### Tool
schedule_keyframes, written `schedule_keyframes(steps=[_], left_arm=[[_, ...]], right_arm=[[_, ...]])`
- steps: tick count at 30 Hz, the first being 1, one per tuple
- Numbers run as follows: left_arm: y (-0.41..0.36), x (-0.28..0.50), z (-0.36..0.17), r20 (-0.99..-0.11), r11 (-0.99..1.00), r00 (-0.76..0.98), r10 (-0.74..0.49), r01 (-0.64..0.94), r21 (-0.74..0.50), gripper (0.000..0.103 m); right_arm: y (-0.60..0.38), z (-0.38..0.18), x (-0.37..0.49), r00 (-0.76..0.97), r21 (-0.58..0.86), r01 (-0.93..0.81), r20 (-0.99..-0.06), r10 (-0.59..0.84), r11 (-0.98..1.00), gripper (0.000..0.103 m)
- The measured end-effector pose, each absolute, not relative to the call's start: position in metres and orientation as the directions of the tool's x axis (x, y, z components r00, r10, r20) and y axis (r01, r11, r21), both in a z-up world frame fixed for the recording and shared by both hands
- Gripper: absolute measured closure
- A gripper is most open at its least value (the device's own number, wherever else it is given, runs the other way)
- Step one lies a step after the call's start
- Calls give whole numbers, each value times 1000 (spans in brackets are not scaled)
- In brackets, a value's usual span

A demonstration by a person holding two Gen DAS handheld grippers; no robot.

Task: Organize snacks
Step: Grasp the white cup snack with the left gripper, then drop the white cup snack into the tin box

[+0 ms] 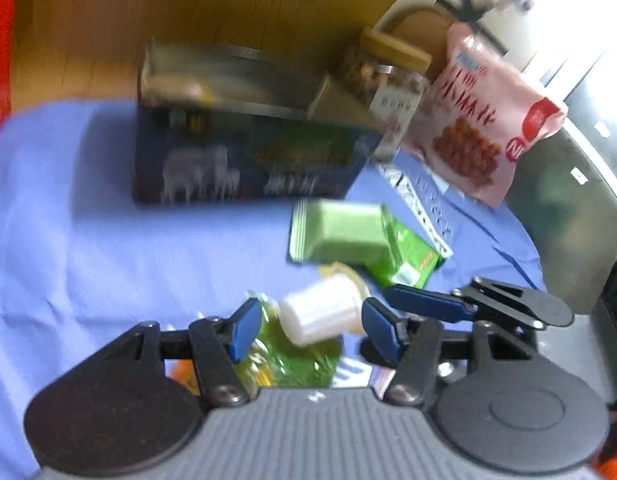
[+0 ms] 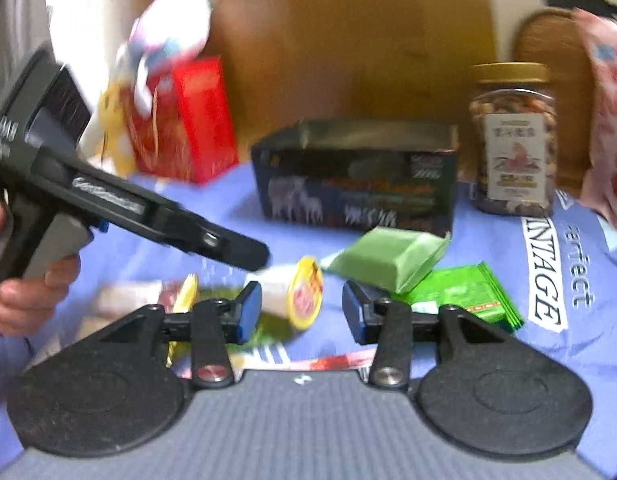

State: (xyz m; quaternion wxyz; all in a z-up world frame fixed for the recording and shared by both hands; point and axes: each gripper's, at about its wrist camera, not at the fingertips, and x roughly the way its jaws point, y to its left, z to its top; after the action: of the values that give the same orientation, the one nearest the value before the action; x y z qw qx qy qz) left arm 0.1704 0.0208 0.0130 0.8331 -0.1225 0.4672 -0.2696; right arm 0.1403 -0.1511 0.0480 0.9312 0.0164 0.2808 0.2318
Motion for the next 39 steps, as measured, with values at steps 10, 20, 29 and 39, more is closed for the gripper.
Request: schedule_keyframes(steps=[10, 20, 29, 39], left_arm=[[21, 173, 28, -696, 846, 480, -534, 296, -444, 55], [34, 226, 92, -590, 848, 618, -519, 283, -449, 55], [38, 271, 67, -633, 864, 610, -476, 192, -465, 55], [29, 226, 80, -611, 884, 649, -454, 241, -401, 52]], right_arm=[[-123, 38, 162, 721, 80, -435, -566, 400, 897, 76], [-131, 101, 215, 818, 134, -404, -389, 423, 905, 76], [-113, 90, 270, 821, 103, -377, -423, 384, 920, 74], [-158, 91, 243, 839, 187, -324, -397, 373, 928, 73]])
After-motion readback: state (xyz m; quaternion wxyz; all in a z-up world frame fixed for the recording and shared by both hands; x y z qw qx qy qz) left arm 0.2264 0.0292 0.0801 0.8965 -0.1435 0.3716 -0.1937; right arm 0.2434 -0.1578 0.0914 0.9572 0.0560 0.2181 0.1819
